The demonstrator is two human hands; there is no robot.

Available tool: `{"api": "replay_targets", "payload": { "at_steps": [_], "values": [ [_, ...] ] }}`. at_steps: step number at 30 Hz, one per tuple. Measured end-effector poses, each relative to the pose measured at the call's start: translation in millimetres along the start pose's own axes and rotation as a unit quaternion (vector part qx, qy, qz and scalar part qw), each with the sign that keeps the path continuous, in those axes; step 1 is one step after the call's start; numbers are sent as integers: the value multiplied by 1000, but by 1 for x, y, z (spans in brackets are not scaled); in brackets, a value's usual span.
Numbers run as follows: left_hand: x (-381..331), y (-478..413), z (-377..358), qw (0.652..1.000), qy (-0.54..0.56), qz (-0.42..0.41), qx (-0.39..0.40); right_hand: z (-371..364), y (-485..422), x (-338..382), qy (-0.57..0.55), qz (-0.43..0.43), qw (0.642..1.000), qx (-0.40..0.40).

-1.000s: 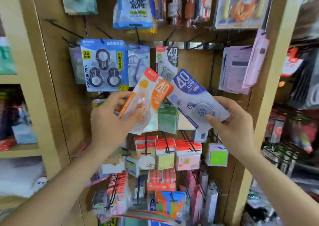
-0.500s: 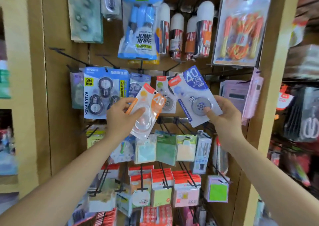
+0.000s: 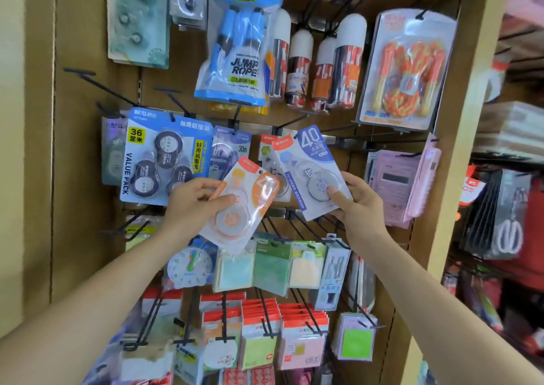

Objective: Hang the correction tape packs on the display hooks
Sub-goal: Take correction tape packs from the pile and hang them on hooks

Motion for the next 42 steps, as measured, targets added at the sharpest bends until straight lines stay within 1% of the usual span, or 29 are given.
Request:
{"api": "replay_targets", "payload": {
  "at_steps": [4, 8, 12, 16, 20, 24, 28, 33, 38, 42],
  "values": [
    [10, 6, 8, 999, 45, -6, -14, -1, -3, -5, -10, -9, 1000, -13],
    [9, 8, 3, 999, 21, -34, -3, -6, -16, -15, 9, -14, 999, -43],
    [9, 7, 2, 999, 6, -52, 0, -10, -41, -35, 68, -19, 994, -87],
    [4, 9, -2, 998, -8, -70, -4, -18, -63, -42, 170, 5, 977, -131],
    [5, 8, -1, 997, -23, -75, 6, -32, -77, -44, 266, -1, 956, -122],
    [6, 8, -3, 998, -20, -64, 21, -34, -84, -51, 311, -52, 945, -92],
    [4, 8, -3, 998, -11, -61, 34, -26, -72, -54, 273, -88, 954, -93],
    [-8, 13, -4, 996, 1, -67, 50, -27, -29, -42, 196, -57, 977, -58],
    [-23, 14, -7, 995, 64, -52, 54, -38, 20, -15, 112, -30, 993, 17],
    [-41, 20, -18, 991, 108, -57, 46, -59, 57, -8, 33, -80, 991, 103]
  ]
}}
Point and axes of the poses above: each hand's wrist, its own y-axis away from the middle knuckle, its own z-axis out of the back of the hand, x = y × z, the point moved 7 cm from there along -y, towards the middle knuckle, and after that the axes turned 11 degrees about -y, right-handed, at the moved point
